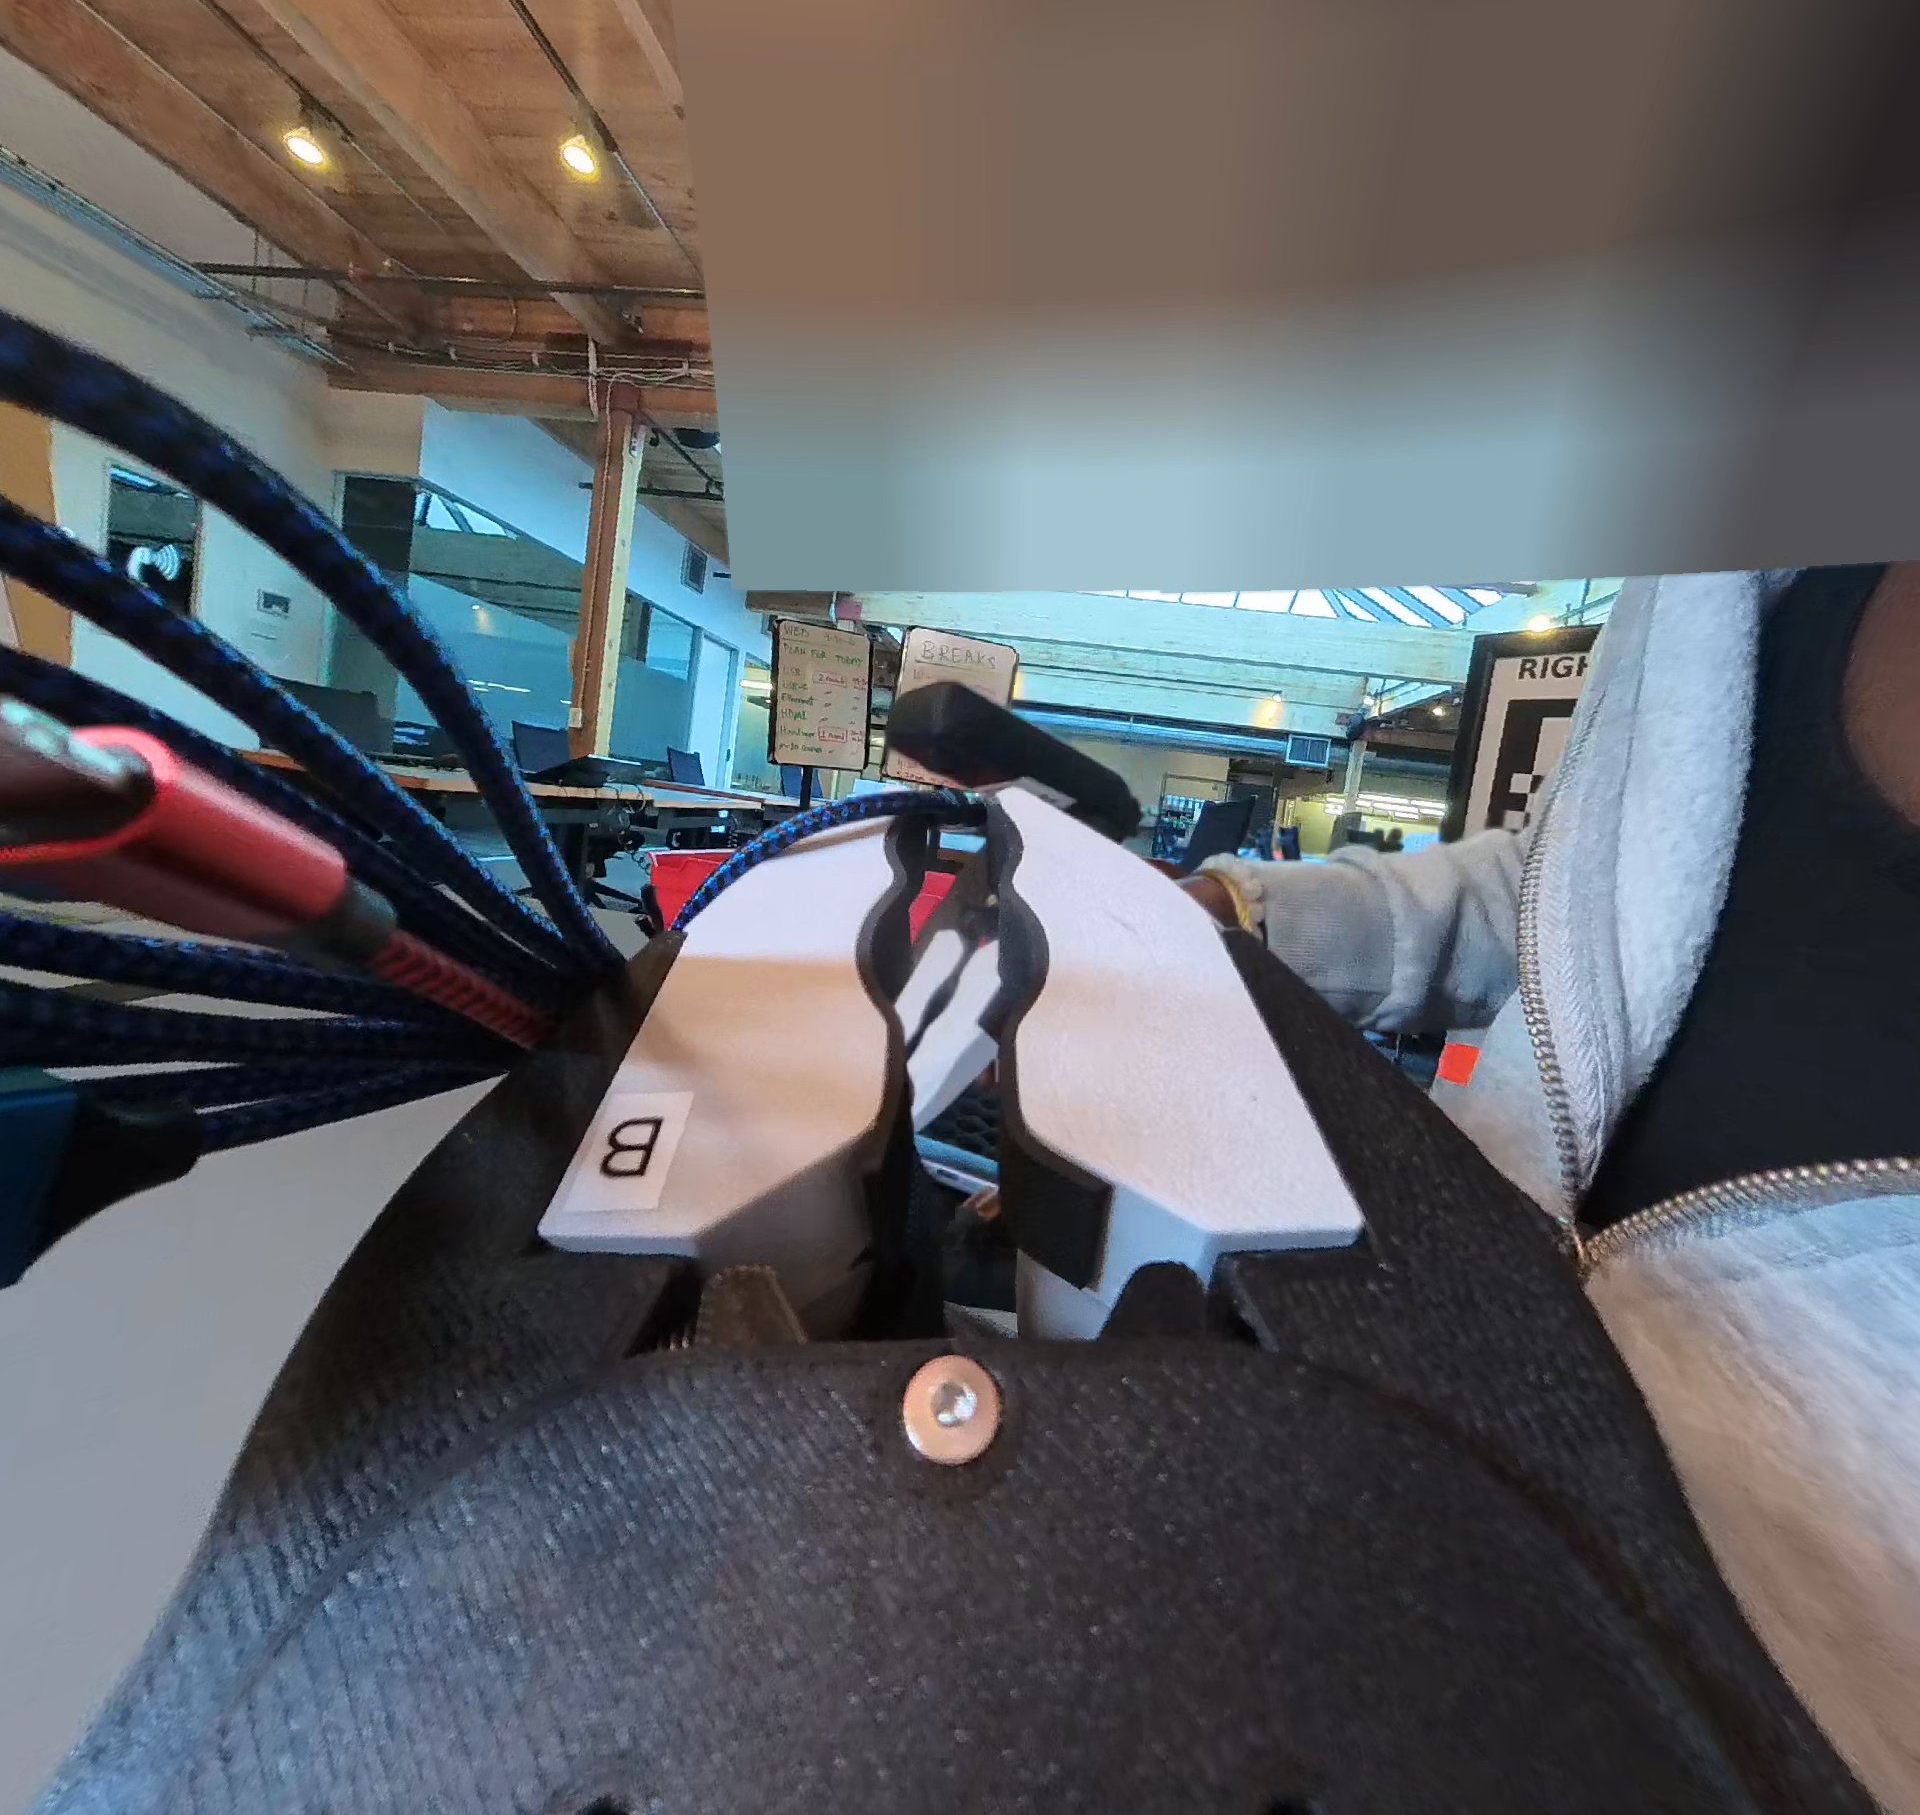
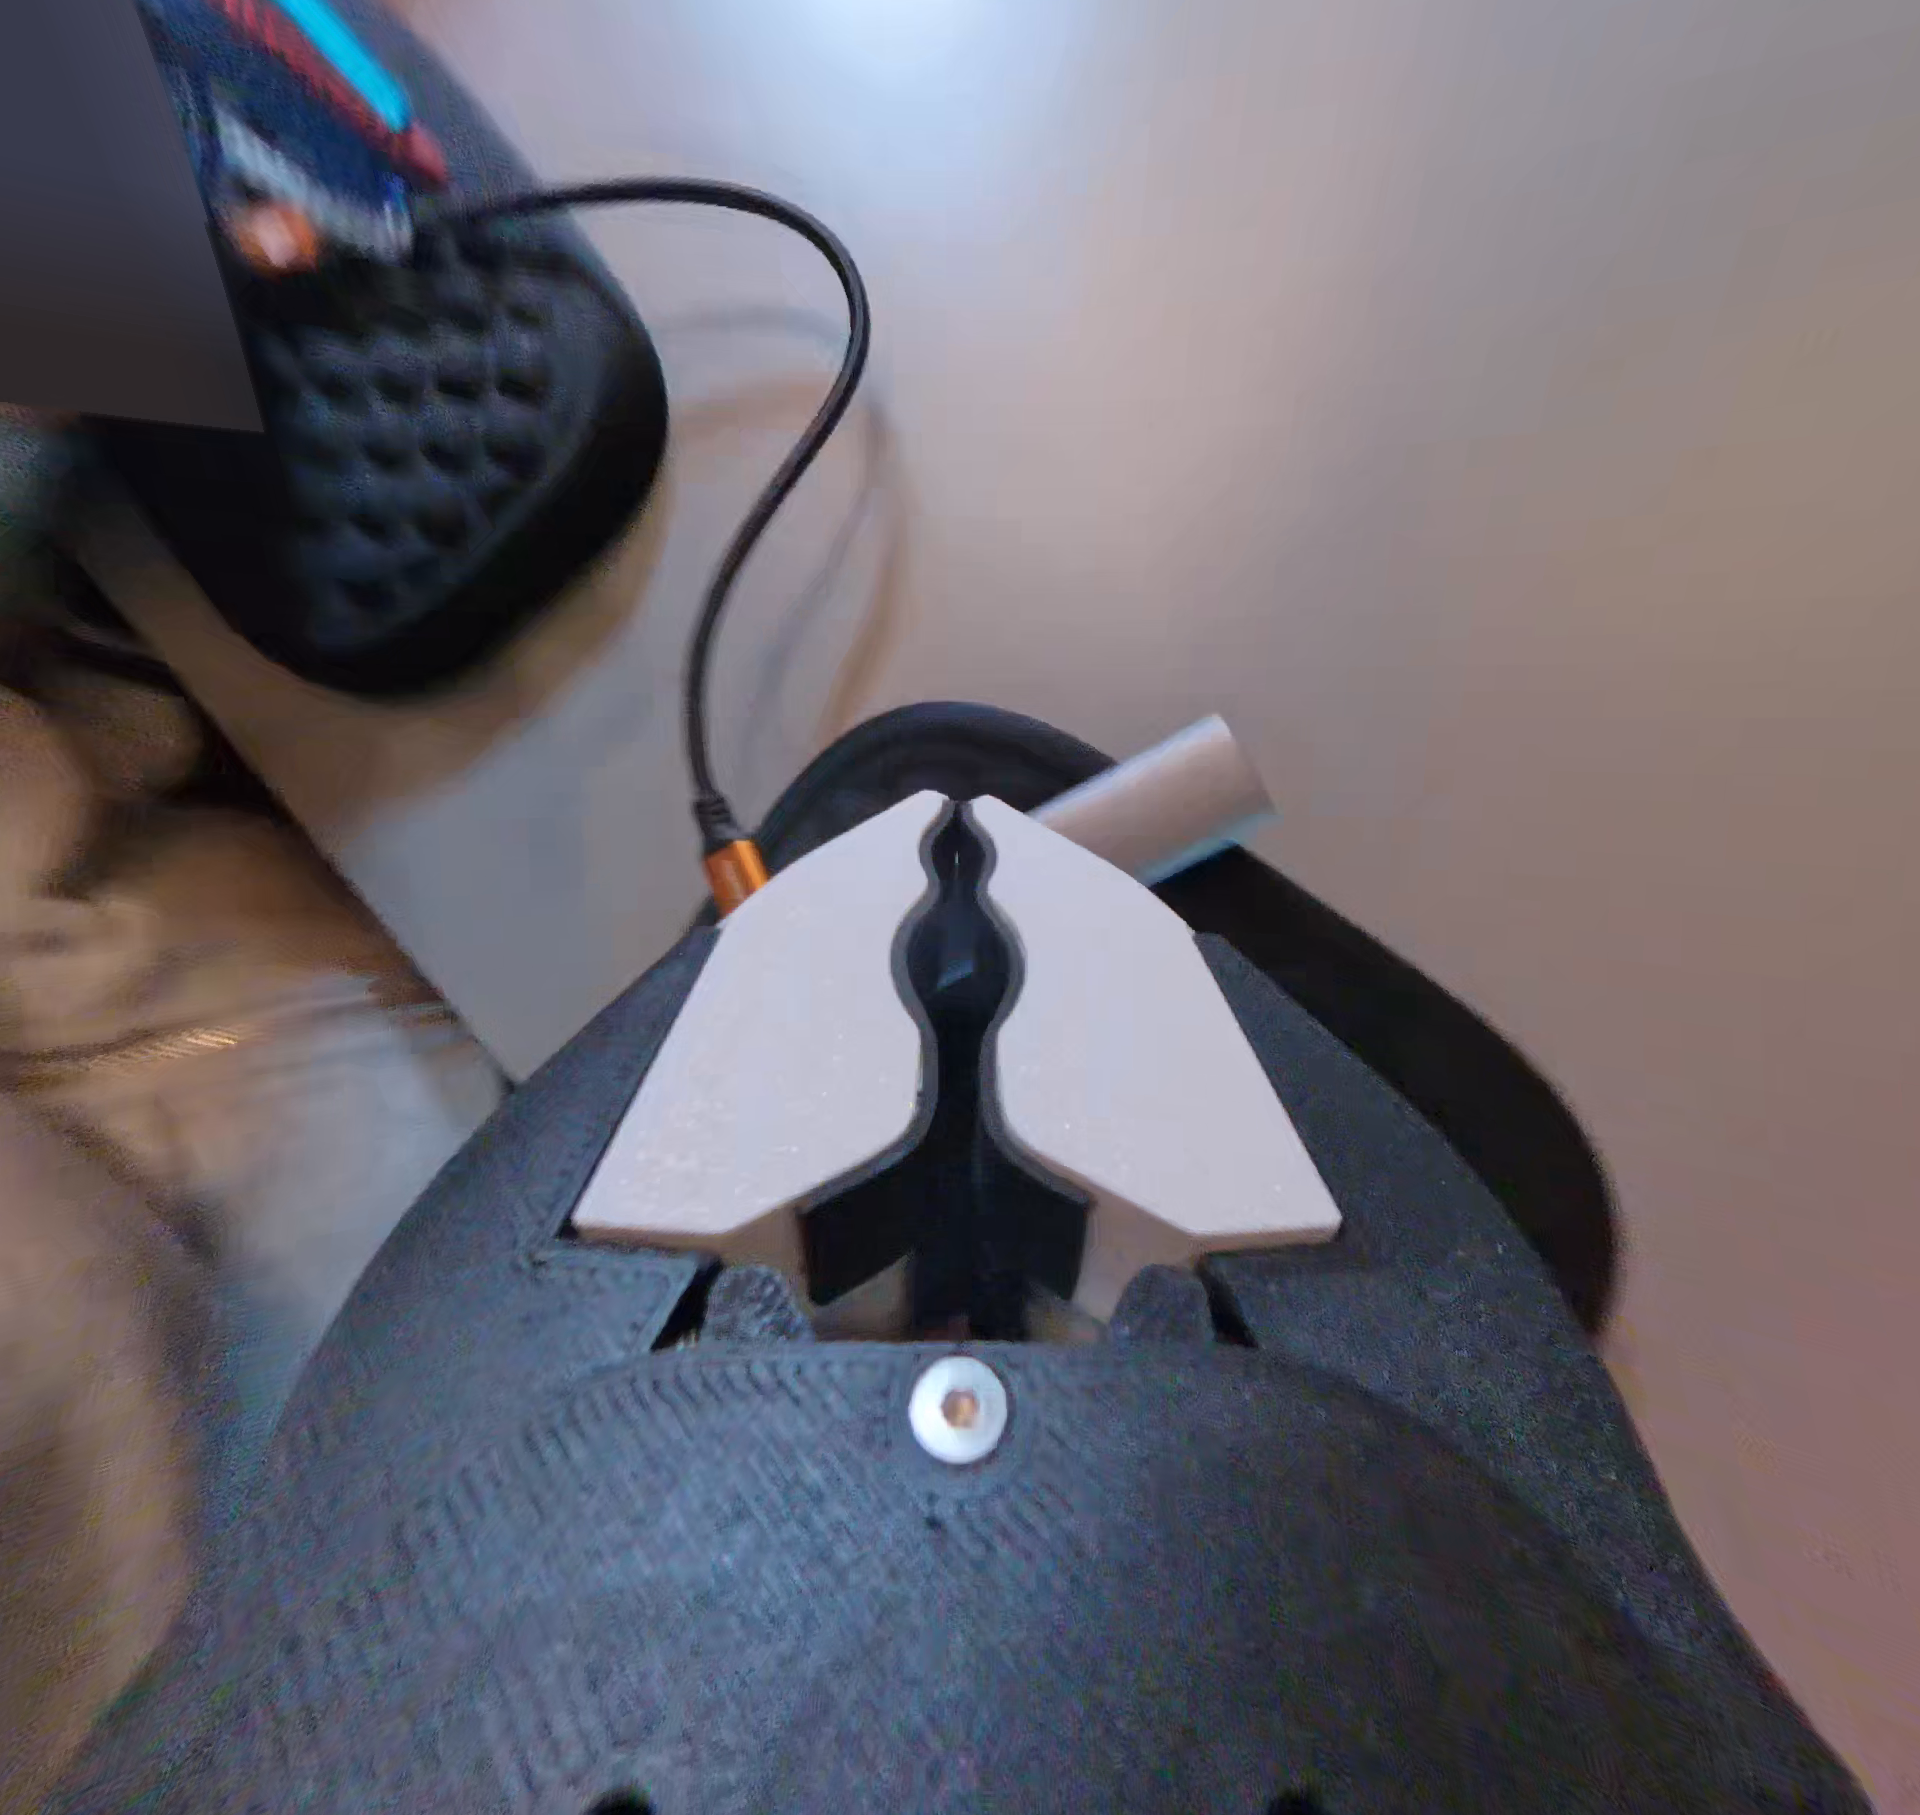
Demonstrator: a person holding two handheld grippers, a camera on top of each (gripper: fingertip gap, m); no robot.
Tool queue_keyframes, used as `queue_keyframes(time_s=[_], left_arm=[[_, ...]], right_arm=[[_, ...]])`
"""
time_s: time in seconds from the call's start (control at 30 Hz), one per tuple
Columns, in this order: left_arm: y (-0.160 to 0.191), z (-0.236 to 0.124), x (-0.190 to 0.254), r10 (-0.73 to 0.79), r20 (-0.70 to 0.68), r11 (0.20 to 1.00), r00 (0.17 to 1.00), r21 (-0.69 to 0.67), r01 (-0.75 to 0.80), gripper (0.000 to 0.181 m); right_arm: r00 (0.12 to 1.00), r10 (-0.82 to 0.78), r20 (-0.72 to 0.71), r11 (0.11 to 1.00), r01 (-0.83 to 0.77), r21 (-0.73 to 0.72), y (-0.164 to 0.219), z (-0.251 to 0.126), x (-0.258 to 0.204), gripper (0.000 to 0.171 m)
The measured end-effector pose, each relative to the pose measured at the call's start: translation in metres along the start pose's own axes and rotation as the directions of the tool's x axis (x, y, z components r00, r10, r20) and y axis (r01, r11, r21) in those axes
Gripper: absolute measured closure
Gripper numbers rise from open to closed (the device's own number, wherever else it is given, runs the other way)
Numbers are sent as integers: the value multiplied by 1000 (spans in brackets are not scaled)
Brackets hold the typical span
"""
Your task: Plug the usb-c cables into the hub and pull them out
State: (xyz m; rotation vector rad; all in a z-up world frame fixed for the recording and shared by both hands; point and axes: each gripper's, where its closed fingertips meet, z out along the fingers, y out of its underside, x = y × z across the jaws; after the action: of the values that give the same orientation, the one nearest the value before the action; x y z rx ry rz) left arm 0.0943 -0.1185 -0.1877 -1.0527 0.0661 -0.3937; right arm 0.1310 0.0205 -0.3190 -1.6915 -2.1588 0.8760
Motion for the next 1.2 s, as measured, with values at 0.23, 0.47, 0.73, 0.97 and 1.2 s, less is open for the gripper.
queue_keyframes(time_s=[0.23, 0.47, 0.73, 0.97, 1.2], left_arm=[[0, 0, 0, -2, -2, 1000, 1000, -1, 2, 170], [-1, 0, 1, -1, -4, 1000, 1000, 6, 1, 169], [-4, -1, 4, 33, -9, 999, 999, 20, -33, 170], [-21, -8, 7, 43, -13, 991, 999, 128, -41, 170], [-22, -9, 4, 65, 13, 989, 998, 132, -66, 169]], right_arm=[[938, 343, 52, 937, -346, 50, -6, -20, 19, 109], [831, 550, -89, 835, -548, 44, 23, -10, 13, 102], [897, 62, -437, 996, -84, -32, 15, -7, 30, 142], [441, -619, -650, 746, 588, -312, -50, -98, 66, 144], [-114, -386, -915, 544, 773, -326, -175, -273, 61, 148]])
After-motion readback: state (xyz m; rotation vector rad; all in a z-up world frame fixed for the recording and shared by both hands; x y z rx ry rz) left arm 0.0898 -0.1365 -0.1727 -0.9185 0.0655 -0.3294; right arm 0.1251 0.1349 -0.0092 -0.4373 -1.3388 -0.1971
